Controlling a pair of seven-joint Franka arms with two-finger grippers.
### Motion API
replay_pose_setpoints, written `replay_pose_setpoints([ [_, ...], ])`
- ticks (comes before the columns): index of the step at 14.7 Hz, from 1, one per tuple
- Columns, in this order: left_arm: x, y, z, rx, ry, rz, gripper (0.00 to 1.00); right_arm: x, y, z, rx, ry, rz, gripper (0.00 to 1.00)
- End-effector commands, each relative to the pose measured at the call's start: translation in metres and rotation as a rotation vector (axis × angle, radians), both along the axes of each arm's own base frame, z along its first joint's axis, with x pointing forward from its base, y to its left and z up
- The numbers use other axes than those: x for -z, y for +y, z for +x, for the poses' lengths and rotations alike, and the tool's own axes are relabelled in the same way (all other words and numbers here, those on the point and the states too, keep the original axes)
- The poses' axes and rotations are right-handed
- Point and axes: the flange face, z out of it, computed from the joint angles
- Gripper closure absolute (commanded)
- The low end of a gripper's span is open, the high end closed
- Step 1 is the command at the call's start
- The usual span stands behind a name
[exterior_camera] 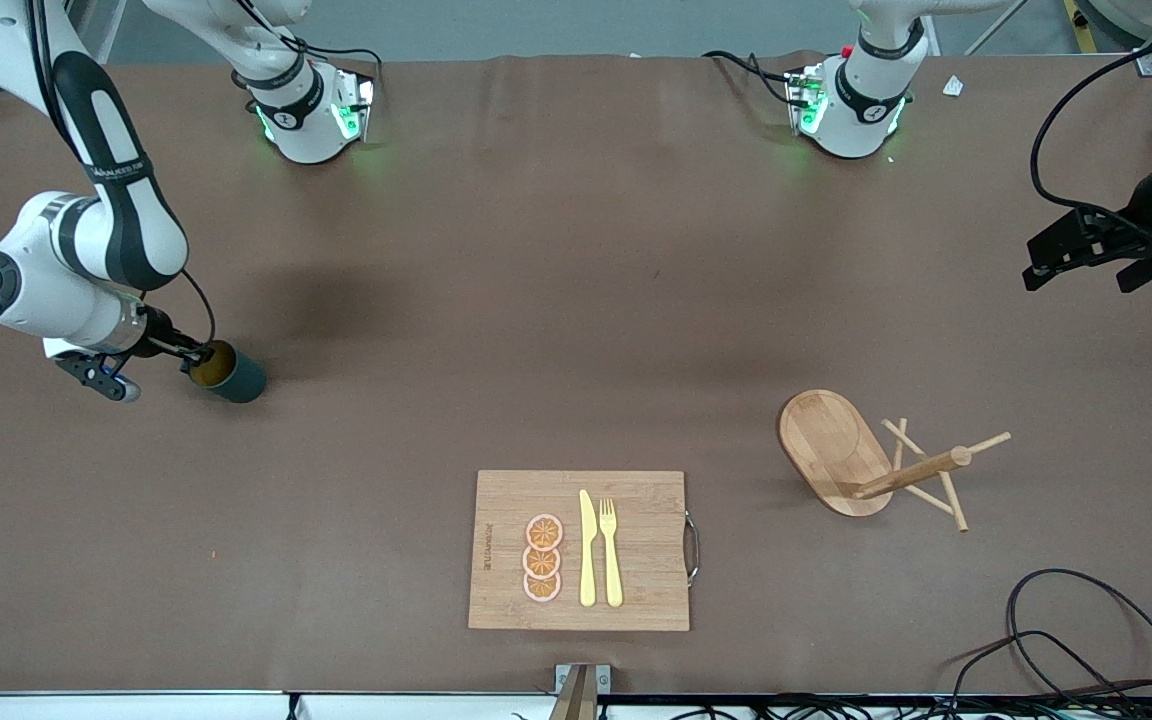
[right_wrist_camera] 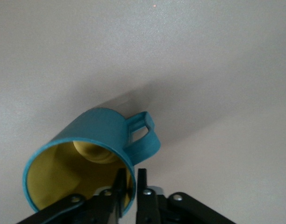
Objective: Pass cup and hang on rack
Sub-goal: 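Close the right gripper on the teal mug rim and lift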
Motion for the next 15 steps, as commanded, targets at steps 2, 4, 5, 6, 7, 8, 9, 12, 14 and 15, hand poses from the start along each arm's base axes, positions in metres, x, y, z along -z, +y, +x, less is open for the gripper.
replay_pose_setpoints([
  [2,-0.004,0.001,0.003,0.006,-0.008,0.010,0.00,-0.013,0.038,-0.002,0.090,0.019,-0.004,1.00],
  [4,-0.004,0.001,0.003,0.006,-0.008,0.010,0.00,-0.031,0.075,0.001,0.148,0.021,-0.019,1.00],
  [5,-0.004,0.001,0.003,0.006,-0.008,0.010,0.00,-0.037,0.099,0.001,0.177,0.025,-0.029,1.00],
  [6,-0.004,0.002,0.003,0.006,-0.008,0.011,0.00,-0.043,0.124,0.001,0.206,0.025,-0.039,1.00],
  [7,-0.004,0.002,0.003,0.004,-0.008,0.011,0.00,-0.048,0.152,0.001,0.244,0.018,-0.050,1.00],
  [8,-0.004,0.002,0.003,0.006,-0.008,0.011,0.00,-0.051,0.179,0.001,0.281,0.011,-0.060,1.00],
  [9,-0.004,0.002,0.003,0.005,-0.008,0.010,0.00,-0.057,0.212,0.001,0.323,0.001,-0.056,1.00],
  [12,-0.004,0.001,0.003,0.006,-0.008,0.010,0.00,-0.080,0.302,-0.003,0.458,-0.015,-0.001,1.00],
  [14,-0.004,0.002,0.003,0.005,-0.008,0.010,0.00,-0.090,0.359,-0.009,0.539,-0.020,0.014,1.00],
  [15,-0.004,0.002,0.003,0.005,-0.008,0.010,0.00,-0.095,0.390,-0.012,0.582,-0.020,0.025,1.00],
])
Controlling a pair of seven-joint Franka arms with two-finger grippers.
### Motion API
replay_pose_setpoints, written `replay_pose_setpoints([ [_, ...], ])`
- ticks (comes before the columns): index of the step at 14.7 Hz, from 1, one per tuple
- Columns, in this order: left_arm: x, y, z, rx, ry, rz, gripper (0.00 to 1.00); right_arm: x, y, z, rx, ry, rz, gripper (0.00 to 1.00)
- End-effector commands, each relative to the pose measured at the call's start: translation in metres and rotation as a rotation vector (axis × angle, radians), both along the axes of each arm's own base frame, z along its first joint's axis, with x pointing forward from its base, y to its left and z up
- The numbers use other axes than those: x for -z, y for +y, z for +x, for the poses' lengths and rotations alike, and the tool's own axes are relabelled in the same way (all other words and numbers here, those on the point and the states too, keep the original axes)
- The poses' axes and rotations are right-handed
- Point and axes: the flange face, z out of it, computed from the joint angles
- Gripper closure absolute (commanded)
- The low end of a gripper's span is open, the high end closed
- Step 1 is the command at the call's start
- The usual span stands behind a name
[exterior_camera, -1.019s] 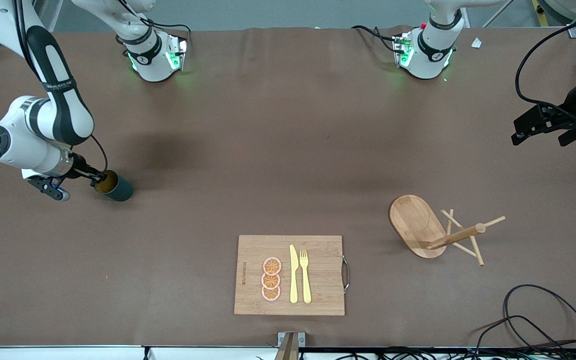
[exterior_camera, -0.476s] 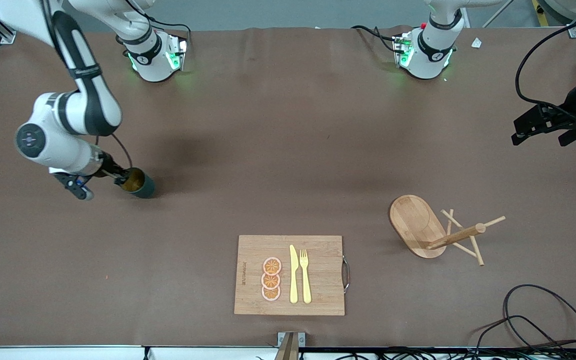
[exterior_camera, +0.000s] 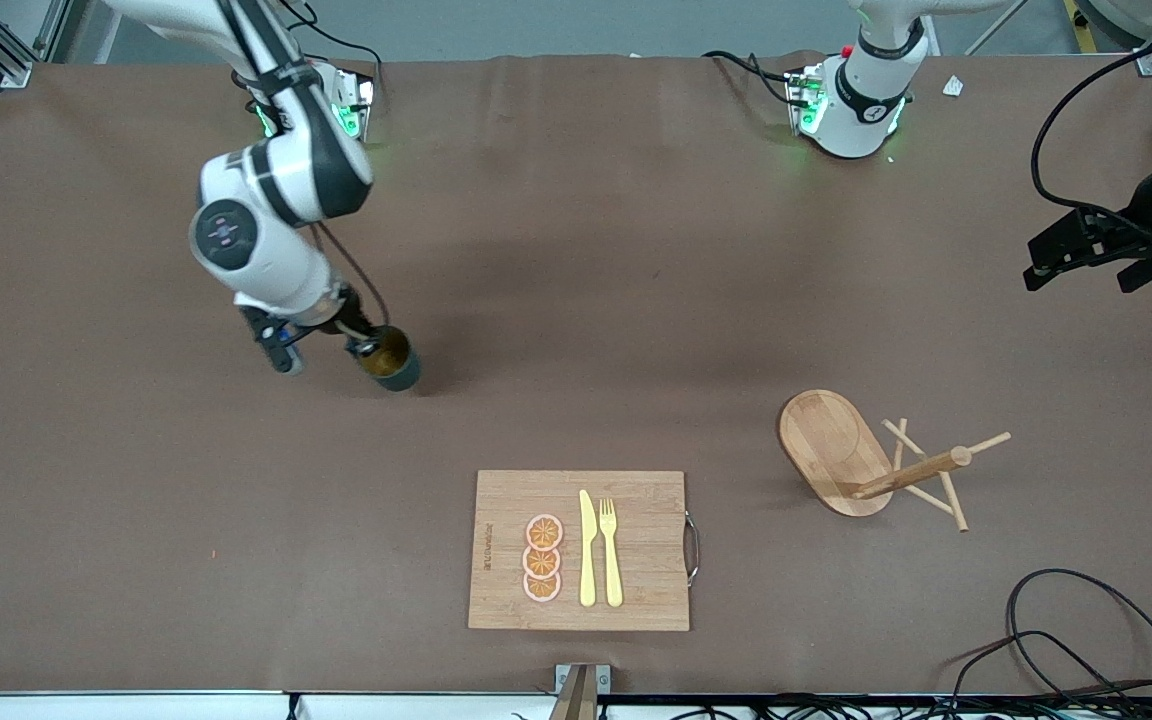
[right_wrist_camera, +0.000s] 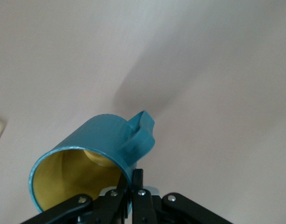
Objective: Pass cup and hang on rack
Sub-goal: 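Close the right gripper on the teal mug rim and lift, then carry the mug toward the table middle with the right gripper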
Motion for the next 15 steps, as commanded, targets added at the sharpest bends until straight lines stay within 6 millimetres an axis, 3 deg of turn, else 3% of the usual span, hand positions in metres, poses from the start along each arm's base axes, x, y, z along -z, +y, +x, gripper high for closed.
replay_pose_setpoints([
  [1,-0.004,0.002,0.003,0.004,-0.008,0.010,0.00,-0.008,0.070,-0.003,0.119,-0.003,0.030,1.00],
  [4,-0.004,0.001,0.003,0.006,-0.008,0.008,0.00,-0.003,0.135,-0.014,0.225,-0.034,0.062,1.00],
  [8,-0.004,0.001,0.003,0.006,-0.008,0.008,0.00,0.018,0.194,-0.023,0.323,-0.034,0.068,1.00],
  [11,-0.004,0.001,0.003,0.006,-0.008,0.007,0.00,0.041,0.229,-0.034,0.366,-0.018,0.054,1.00],
  [15,-0.004,0.004,0.003,0.010,-0.008,0.015,0.00,0.054,0.257,-0.052,0.436,-0.011,0.071,1.00],
])
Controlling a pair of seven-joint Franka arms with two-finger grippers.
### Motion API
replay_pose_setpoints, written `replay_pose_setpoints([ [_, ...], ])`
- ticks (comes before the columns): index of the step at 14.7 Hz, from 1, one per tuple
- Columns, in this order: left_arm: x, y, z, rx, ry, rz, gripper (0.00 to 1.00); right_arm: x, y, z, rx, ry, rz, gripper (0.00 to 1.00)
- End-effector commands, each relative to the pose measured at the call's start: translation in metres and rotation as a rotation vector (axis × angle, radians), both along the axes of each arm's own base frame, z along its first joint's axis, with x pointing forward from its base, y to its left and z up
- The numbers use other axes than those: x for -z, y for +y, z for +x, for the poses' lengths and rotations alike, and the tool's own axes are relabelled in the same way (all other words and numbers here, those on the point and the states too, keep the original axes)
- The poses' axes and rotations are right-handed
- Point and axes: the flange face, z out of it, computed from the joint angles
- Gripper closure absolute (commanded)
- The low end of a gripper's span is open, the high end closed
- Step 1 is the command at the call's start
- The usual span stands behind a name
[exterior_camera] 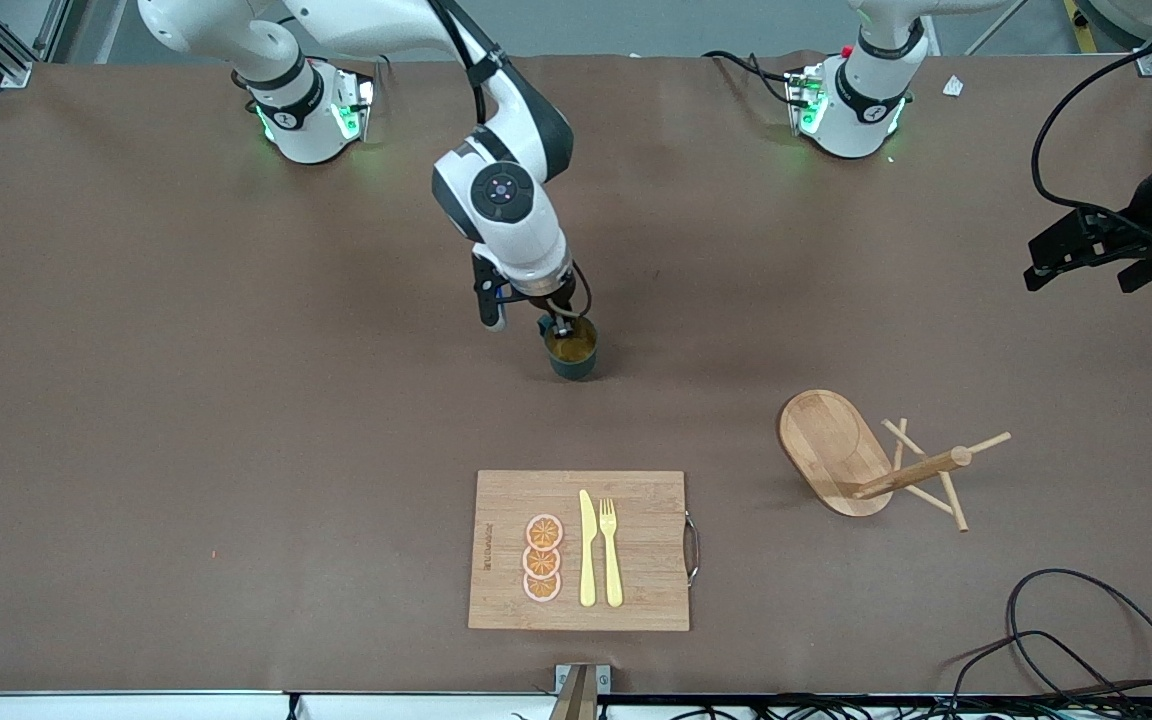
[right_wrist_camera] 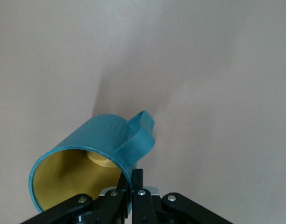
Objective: Pass cup and hang on rack
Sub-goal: 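Carry the mug toward the table middle with the right gripper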
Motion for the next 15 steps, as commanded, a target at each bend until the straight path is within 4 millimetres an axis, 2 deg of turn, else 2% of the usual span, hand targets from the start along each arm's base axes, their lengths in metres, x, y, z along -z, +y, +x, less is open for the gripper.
replay_pose_setpoints([
  [1,0.001,0.004,0.005,0.014,0.000,0.017,0.00,0.004,0.018,-0.009,0.062,0.008,0.024,1.00],
  [6,0.005,0.004,0.008,0.016,0.008,0.008,0.00,0.025,0.031,-0.017,0.134,-0.009,0.041,1.00],
  [8,0.009,0.004,0.010,0.013,0.014,0.007,0.00,0.025,0.032,-0.018,0.146,-0.006,0.041,1.00],
  [10,0.003,0.001,0.010,0.014,0.003,0.012,0.00,0.025,0.034,-0.020,0.169,0.000,0.040,1.00],
  [15,0.010,-0.002,0.012,0.002,0.019,0.001,0.00,0.032,0.037,-0.026,0.157,0.003,0.029,1.00],
])
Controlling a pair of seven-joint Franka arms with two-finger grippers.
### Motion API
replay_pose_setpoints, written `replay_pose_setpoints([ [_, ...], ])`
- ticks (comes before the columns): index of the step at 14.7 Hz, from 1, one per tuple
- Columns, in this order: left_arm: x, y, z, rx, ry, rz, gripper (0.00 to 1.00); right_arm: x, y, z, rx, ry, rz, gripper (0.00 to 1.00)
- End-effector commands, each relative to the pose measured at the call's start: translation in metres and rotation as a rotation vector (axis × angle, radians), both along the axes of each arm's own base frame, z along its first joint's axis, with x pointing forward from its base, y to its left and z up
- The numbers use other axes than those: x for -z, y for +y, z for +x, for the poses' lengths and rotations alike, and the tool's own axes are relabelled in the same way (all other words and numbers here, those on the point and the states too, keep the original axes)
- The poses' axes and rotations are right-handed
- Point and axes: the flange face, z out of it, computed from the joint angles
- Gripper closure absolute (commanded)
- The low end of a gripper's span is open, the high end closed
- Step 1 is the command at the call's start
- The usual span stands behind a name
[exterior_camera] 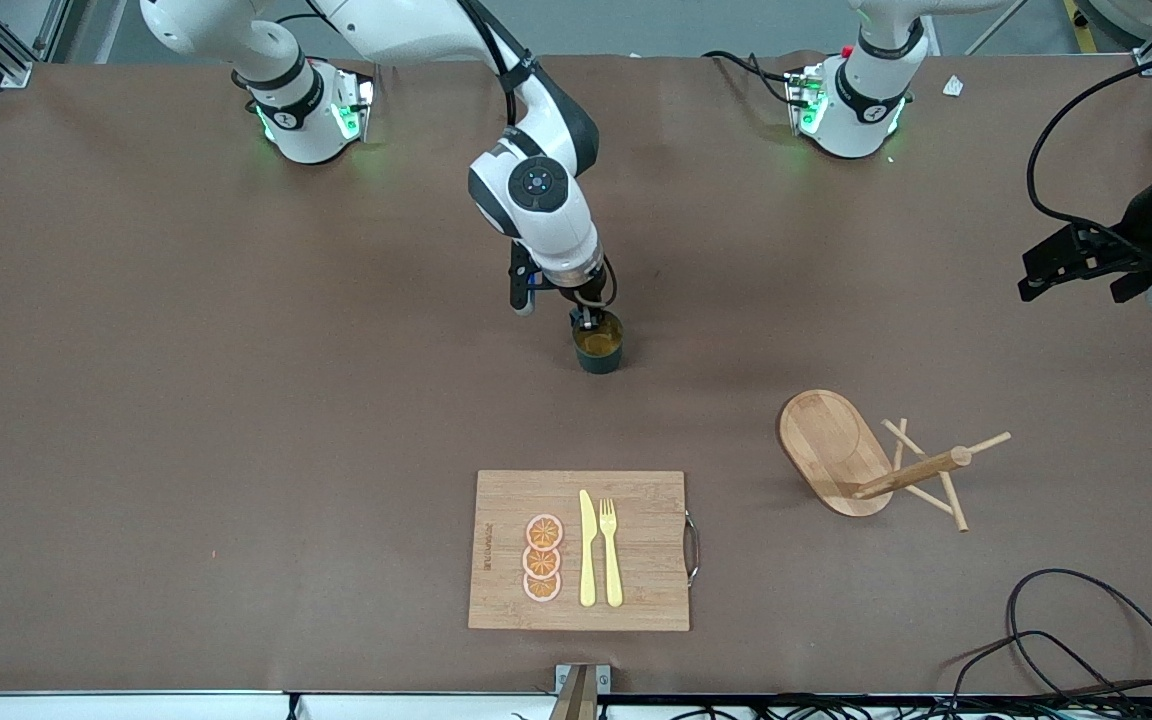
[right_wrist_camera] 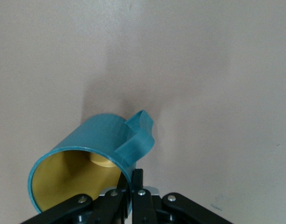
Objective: Pass cup and hang on rack
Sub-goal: 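Carry the mug toward the table middle with the right gripper, then set the mug down and open the right gripper while the left gripper approaches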
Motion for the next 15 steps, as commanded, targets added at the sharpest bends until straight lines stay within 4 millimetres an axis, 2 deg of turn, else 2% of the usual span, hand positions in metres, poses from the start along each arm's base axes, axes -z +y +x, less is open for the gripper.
replay_pose_setpoints([
  [1,-0.003,-0.003,0.004,-0.008,-0.003,0.000,0.00,0.006,0.007,-0.005,0.010,0.006,-0.002,1.00],
  [2,-0.003,-0.004,0.003,-0.028,-0.001,-0.001,0.00,0.006,0.008,-0.007,-0.002,0.002,-0.004,0.97],
  [3,-0.001,-0.008,0.003,-0.045,0.005,-0.001,0.00,0.006,0.010,-0.009,-0.017,0.000,-0.005,0.74],
  [4,-0.001,-0.010,0.003,-0.074,0.006,-0.002,0.00,0.005,0.010,-0.008,-0.023,-0.005,-0.004,0.40],
  [5,0.000,-0.014,0.003,-0.100,0.009,0.001,0.00,0.003,0.013,-0.009,-0.044,-0.012,-0.002,0.16],
  [6,-0.001,-0.021,0.002,-0.132,0.010,0.000,0.00,-0.001,0.015,-0.008,-0.052,-0.018,0.002,0.00],
  [10,0.001,-0.048,-0.001,-0.228,0.017,-0.005,0.00,-0.018,0.009,-0.002,-0.145,-0.026,-0.017,0.00],
  [13,-0.001,-0.068,-0.005,-0.277,0.017,-0.012,0.00,-0.065,-0.008,0.010,-0.257,-0.019,-0.021,0.00],
  [14,-0.001,-0.076,-0.007,-0.301,0.019,-0.013,0.00,-0.083,-0.021,0.018,-0.310,-0.016,-0.023,0.00],
  [15,0.000,-0.082,-0.008,-0.335,0.024,-0.015,0.00,-0.100,-0.042,0.031,-0.376,-0.007,-0.030,0.00],
])
